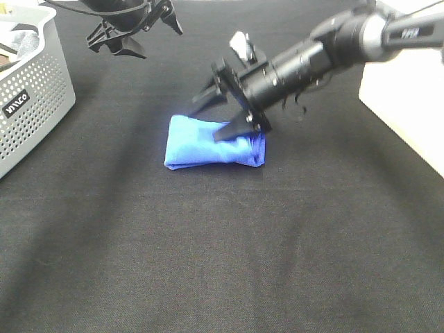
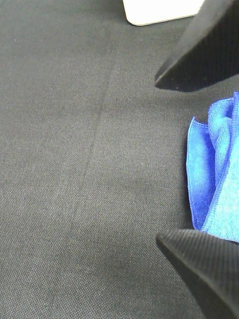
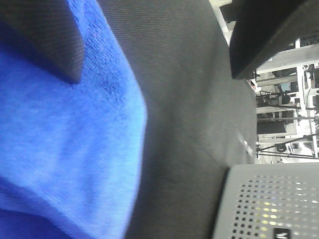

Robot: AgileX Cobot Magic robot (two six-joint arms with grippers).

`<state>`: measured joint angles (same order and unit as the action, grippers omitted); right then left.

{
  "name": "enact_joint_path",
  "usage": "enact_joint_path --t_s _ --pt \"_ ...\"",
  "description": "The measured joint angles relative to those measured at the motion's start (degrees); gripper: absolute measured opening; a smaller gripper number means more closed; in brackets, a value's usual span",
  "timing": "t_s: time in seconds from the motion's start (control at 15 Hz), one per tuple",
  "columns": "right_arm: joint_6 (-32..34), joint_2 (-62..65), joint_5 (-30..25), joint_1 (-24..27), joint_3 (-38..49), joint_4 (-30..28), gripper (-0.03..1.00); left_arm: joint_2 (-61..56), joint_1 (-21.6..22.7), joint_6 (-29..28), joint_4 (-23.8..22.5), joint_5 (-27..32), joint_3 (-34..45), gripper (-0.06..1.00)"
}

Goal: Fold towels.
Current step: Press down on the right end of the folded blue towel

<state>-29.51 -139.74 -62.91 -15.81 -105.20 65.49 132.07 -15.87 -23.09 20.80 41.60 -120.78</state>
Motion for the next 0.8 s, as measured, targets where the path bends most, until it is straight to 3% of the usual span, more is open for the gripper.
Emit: enact_joint_path --t_s 0.6,0.8 --pt "-0.34 -1.09 0.57 10.94 0.0 -2.12 0.76 0.0 0.0 0.17 -0.06 0.97 0.0 0.73" --pt "-0.34 5.84 -1.09 11.97 -0.17 -8.88 0.76 -1.15 0.0 7.28 -0.17 6.13 0.0 0.73"
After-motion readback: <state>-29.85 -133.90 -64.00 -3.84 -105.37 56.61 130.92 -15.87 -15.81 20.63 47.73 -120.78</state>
